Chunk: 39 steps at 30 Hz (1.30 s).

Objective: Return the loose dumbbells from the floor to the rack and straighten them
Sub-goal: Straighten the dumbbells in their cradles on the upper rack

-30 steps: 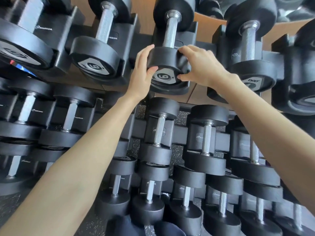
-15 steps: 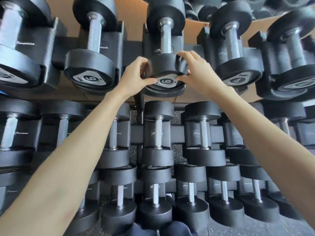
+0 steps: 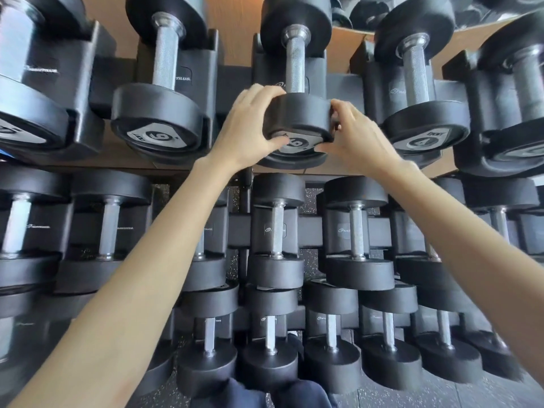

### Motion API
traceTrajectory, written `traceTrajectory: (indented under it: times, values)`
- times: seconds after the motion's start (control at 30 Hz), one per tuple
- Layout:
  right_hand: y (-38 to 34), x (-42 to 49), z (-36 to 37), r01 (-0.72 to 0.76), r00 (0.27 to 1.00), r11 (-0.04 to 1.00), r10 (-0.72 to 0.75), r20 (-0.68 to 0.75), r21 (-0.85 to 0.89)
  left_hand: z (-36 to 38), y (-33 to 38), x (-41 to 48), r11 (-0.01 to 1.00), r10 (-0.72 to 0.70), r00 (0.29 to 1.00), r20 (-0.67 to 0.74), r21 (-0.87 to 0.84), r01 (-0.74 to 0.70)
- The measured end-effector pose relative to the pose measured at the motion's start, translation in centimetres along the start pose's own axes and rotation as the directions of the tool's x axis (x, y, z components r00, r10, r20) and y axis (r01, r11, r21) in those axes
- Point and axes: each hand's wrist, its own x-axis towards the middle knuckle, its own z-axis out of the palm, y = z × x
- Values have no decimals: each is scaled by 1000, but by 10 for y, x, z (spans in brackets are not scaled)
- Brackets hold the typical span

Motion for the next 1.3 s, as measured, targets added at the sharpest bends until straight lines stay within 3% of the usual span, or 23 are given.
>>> traceTrajectory:
  times: [0.1, 0.27, 0.37, 0.53, 0.77, 0.93, 1.1, 1.3]
  values:
    - [-22, 4, -15, 168, 985, 980, -170, -12, -106, 14, -13, -12, 987, -47, 998, 32, -152, 51]
    - [-37, 12, -15, 138, 990, 975, -135, 28, -173, 23, -27, -15, 945, -247, 968, -37, -228, 233]
    - [-23, 8, -12, 88, 996, 993, -88, 2, -84, 13, -19, -5, 977, -188, 982, 18, -103, 189]
    - [-7, 2, 14, -51, 995, 950, 74, -66, 308, -10, -6, 11, 993, -31, 997, 67, 112, 23]
    - [4, -1, 24, -49, 995, 887, 86, -60, 460, -6, -6, 4, 993, -8, 1000, 21, 114, 5]
    - [4, -4, 28, -34, 993, 863, 84, -78, 503, 2, -7, -9, 989, -112, 993, 34, -93, 115]
    - [14, -5, 36, -47, 994, 855, 93, -64, 516, -11, 5, 2, 995, -92, 987, 129, 50, 86]
    - [8, 7, 38, 23, 998, 897, 6, -64, 441, -5, -7, -14, 991, -134, 991, 26, -8, 135]
